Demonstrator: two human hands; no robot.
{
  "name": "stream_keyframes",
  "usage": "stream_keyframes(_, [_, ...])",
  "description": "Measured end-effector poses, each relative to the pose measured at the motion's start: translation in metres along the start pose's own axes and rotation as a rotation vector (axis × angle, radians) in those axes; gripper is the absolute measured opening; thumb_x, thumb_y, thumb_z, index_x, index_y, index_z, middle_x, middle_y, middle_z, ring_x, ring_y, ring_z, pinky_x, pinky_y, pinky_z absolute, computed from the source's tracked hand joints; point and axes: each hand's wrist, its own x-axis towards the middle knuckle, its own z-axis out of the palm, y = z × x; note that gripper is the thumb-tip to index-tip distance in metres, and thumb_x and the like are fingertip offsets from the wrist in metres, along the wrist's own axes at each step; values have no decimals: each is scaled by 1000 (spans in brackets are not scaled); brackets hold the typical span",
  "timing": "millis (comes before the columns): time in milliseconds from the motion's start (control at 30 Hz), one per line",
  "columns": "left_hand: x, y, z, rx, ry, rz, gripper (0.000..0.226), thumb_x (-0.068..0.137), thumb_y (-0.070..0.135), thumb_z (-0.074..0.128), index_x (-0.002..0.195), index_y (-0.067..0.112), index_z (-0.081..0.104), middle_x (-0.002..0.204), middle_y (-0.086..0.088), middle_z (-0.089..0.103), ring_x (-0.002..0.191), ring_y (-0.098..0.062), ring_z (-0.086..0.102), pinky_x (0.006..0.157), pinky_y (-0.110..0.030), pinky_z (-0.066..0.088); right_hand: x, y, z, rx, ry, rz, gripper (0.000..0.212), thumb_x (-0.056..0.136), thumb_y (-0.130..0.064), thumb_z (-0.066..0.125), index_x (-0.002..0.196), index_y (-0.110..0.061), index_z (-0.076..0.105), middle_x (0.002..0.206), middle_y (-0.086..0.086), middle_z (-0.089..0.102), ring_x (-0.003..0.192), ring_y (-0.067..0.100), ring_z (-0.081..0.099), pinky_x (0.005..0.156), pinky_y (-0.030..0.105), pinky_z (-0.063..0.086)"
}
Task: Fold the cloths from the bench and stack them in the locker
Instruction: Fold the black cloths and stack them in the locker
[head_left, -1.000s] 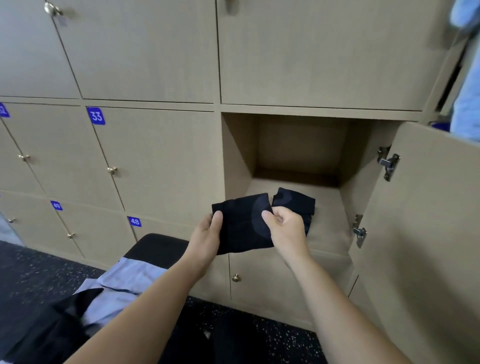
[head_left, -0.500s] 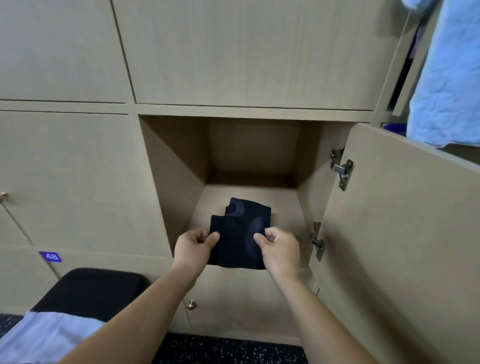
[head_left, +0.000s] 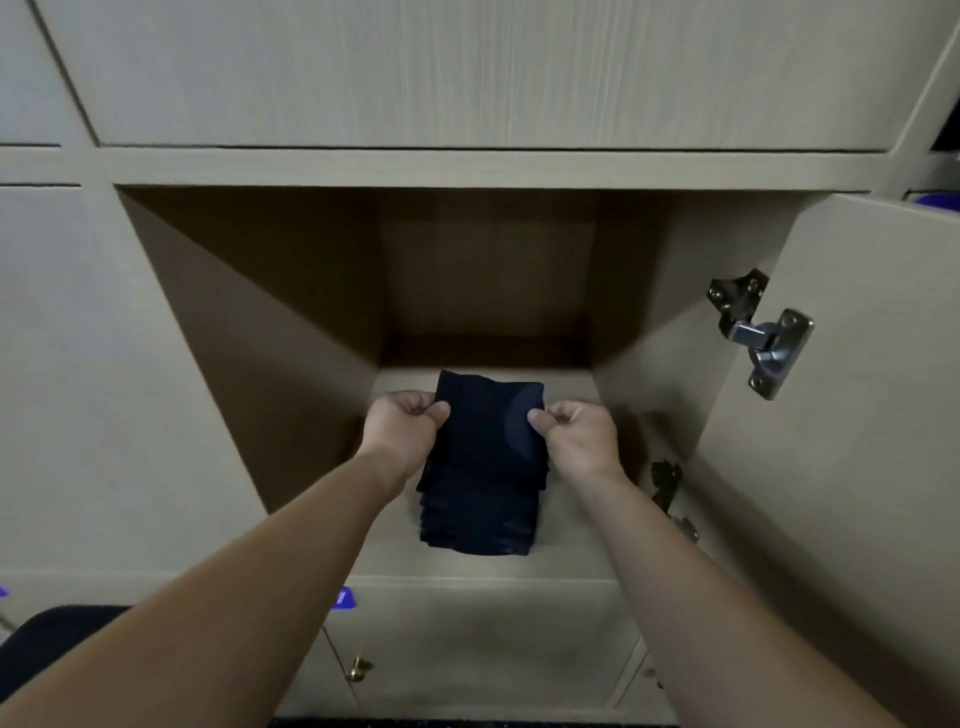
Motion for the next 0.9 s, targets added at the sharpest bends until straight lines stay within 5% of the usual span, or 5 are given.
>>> stream_keyframes(433, [29,-42,6,-45,-27,-19,15,97,11,58,93,16,71,88,-1,74,71,-4,69,52,-10,49,21,33,17,-5,30,-22,9,92,-20,65,84,-22,69,86,-3,70,86,17,66,85,37,54])
stream_keyframes(600, [39,-49,9,-12,13,7,34,93,13,64,126,7,60,103,-4,69,94,-11,64,77,-16,50,18,38,19,37,82,-70,10,92,-18,64,85,-24,65,80,-12,63,85,12,62,79,27,48])
stream_keyframes(767, [37,-50,9,130,32,93,43,93,15,64,134,11,53,103,9,60,91,-3,55,74,-9,43,13,41,20,-103,149,-112,17,92,-24,64,107,-18,68,101,-3,66,96,15,62,87,32,51])
stream_keyframes(900, [33,-47,5,561,77,431,41,99,20,54,139,15,51,137,-1,52,125,-16,48,106,-23,35,5,34,15,-426,222,-370,32,95,-27,57,124,-15,62,120,3,55,109,20,54,93,30,45])
